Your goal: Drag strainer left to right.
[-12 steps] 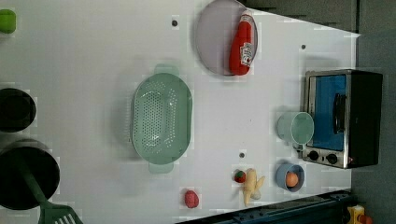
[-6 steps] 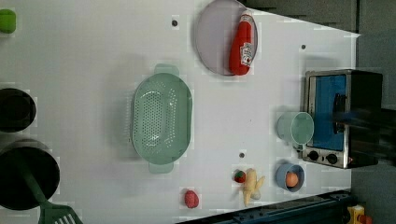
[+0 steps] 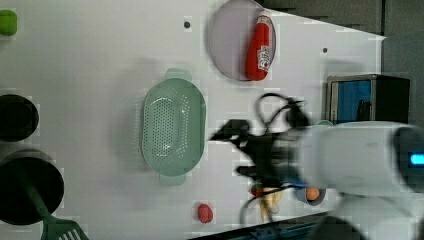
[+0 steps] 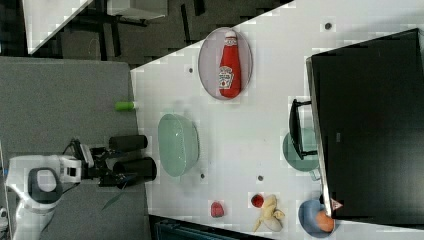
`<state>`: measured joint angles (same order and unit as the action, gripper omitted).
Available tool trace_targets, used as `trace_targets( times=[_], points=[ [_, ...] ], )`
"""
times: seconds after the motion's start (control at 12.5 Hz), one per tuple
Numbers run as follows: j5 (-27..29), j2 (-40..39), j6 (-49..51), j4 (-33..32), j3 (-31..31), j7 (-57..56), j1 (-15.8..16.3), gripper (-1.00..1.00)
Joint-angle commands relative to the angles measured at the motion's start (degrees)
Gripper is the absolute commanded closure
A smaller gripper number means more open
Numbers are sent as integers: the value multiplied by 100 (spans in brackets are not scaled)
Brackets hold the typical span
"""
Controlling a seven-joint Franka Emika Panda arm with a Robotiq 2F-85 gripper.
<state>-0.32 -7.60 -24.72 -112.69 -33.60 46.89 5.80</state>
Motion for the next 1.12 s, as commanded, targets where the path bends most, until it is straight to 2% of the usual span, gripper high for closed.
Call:
trace_targets(
  times=[0.08, 0.32, 0.72, 0.88, 1.12],
  points=[
    [-372, -354, -408, 107, -125, 2543, -152, -100],
    [-1060, -1261, -855, 102, -110, 3782, -92, -100],
    [-1559, -2515, -2157, 24, 131, 3958, -92, -100],
    [-1576, -2700, -2671, -134, 299, 3955, -93, -100],
    [-1624, -2682, -2911, -475, 612, 3938, -97, -100]
  ],
)
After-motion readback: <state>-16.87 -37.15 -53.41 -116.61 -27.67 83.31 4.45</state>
